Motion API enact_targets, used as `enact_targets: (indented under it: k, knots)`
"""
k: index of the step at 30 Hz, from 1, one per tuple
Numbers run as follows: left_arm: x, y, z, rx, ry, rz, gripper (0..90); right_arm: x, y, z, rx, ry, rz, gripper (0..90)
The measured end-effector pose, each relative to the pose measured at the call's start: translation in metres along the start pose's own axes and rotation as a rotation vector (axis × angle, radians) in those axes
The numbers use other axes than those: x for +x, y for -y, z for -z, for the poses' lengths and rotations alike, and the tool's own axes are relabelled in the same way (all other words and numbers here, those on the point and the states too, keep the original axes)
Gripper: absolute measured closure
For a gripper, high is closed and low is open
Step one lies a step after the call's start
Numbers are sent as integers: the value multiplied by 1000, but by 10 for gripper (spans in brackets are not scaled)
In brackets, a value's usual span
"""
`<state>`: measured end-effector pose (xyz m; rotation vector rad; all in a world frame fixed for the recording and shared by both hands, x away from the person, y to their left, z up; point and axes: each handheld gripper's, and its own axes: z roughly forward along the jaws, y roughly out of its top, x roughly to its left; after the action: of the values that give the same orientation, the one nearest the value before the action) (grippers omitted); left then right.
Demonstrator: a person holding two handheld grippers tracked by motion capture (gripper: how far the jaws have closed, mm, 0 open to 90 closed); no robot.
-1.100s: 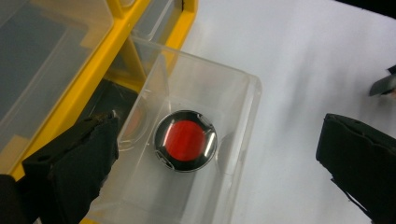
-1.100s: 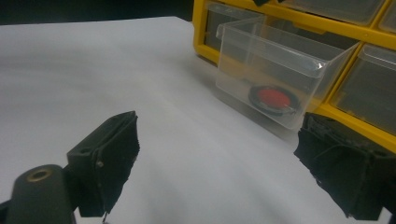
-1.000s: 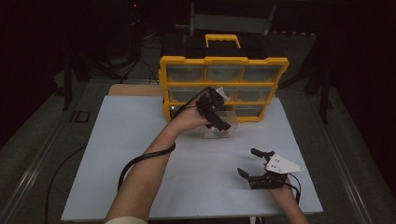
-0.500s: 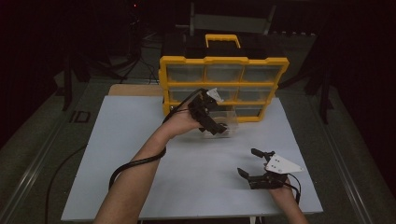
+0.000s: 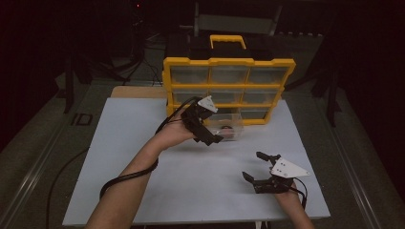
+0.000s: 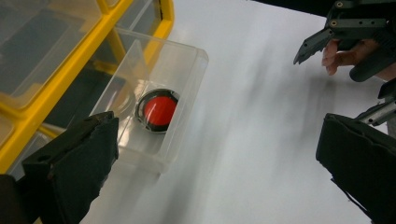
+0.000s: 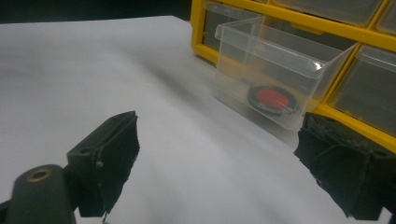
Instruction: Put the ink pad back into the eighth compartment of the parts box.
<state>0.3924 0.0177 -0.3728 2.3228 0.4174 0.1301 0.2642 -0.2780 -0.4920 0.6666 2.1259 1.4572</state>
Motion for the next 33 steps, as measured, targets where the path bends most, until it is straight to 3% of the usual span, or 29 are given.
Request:
enact_targets:
  k: [20,23,33]
  knots:
    - [-16,36,38,-48,-18,1,0,3,-1,-2,4,-4,9,126]
    - [-17,43,42,-41,-23,-2,0,3,-1,-2,4,-4,9,126]
    - [-26,70,62,-83,-35,15,0,3,-1,-3,6,-2,9,125]
